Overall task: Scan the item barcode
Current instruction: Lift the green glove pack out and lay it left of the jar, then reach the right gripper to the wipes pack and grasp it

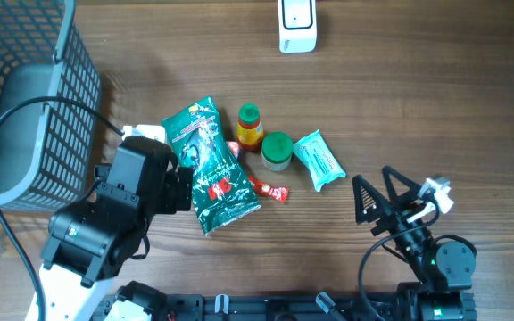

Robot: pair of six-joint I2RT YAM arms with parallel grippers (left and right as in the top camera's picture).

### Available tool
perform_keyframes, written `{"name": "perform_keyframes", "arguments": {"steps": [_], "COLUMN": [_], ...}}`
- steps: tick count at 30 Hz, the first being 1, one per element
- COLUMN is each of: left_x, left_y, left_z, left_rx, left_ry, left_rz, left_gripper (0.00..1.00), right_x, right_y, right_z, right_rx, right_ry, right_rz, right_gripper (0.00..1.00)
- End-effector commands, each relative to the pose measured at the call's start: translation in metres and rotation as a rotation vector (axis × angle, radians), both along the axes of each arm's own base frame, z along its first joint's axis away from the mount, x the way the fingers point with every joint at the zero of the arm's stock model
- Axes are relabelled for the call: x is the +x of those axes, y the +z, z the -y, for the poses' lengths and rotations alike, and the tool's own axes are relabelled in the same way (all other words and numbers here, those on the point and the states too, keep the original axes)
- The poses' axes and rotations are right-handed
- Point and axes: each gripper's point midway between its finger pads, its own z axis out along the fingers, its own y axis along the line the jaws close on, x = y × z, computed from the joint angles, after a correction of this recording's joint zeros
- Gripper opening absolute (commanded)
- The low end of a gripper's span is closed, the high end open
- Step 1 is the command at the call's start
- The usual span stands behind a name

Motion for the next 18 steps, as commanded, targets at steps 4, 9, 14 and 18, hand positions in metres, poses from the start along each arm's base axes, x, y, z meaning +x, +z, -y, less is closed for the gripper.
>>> {"name": "perform_keyframes", "arguments": {"steps": [4,9,14,18], "left_x": [0.001,0.001,0.001,0.001], "left_y": [0.000,0.000,0.000,0.000], "left_z": [-0.001,-0.001,-0.001,-0.001], "left_rx": [0.016,0.016,0.016,0.016], "left_ry": [-0.006,-0.006,-0.006,-0.006], "left_rz": [-0.002,-0.002,-0.002,-0.002], "left_gripper": [1.00,1.00,1.00,1.00], "right_x": [-0.023,-0.029,-0.005,0.025], "right_y": [0.019,0.050,0.041,0.039], "right_z": [-0.033,-0.035,-0.029,-0.018], "right_rx": [0.198,0.255,0.107,-0.141], "right_ry": [0.243,0.271,0.186,0.141], "right_rz": [-0.049,-0.054,-0.237,-0.412], "right_gripper": [1.00,0.99,1.00,0.99]}}
